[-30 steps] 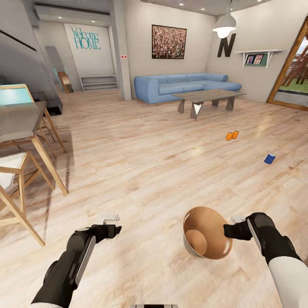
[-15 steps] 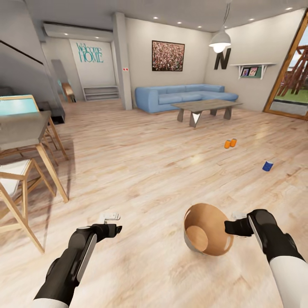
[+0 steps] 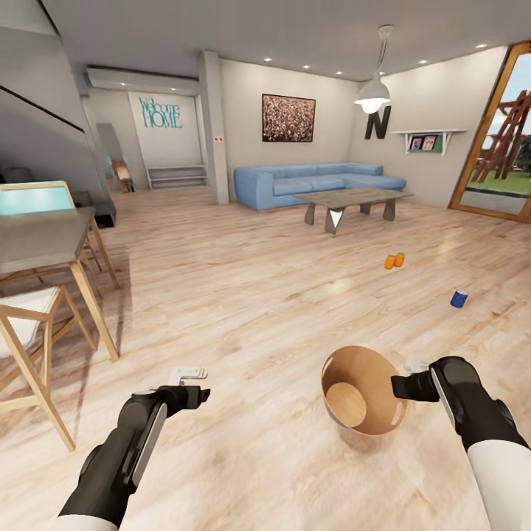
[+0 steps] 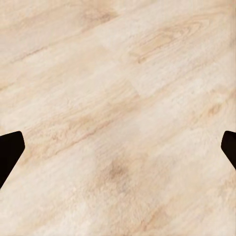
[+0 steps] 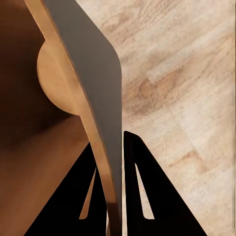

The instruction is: Put the three can of soda from the living room inside the tash can in the kitchen.

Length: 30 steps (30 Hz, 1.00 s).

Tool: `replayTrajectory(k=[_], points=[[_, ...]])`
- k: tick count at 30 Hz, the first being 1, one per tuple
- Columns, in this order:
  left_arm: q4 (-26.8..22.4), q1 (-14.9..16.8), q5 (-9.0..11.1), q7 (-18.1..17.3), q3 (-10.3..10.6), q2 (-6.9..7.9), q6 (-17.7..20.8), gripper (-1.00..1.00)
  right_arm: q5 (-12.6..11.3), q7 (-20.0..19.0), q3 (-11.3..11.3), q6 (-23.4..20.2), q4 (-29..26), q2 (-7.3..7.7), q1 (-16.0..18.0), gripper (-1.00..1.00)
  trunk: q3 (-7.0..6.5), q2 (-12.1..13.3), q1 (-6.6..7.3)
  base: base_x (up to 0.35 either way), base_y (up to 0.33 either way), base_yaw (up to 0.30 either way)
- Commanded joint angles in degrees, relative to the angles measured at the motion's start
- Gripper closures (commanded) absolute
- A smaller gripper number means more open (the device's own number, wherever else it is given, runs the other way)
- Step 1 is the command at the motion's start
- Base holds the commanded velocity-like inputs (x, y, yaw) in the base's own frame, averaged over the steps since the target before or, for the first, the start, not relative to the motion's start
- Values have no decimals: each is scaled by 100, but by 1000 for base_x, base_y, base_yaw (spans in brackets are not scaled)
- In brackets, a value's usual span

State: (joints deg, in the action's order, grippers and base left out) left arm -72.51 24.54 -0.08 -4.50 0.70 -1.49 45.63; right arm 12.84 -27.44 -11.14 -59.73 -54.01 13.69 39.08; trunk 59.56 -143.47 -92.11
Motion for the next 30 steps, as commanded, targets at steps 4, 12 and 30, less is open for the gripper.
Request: replayTrajectory(k=[4,12,30], points=[[-13,-3,4,1,0,3,-1,-100,-141,-29,-3,-27,-13,-4,3,100,-1,0,0,0,0,0],[-113,-9,14,-5,-3,8,-9,-100,-141,-23,-3,-27,-20,-33,0,100,-2,0,0,0,26,-2],[-109,-11,44,-7,-16,9,7,-100,-151,-15,-96,-27,-42,-52,3,100,-79,0,0,0,275,-173]])
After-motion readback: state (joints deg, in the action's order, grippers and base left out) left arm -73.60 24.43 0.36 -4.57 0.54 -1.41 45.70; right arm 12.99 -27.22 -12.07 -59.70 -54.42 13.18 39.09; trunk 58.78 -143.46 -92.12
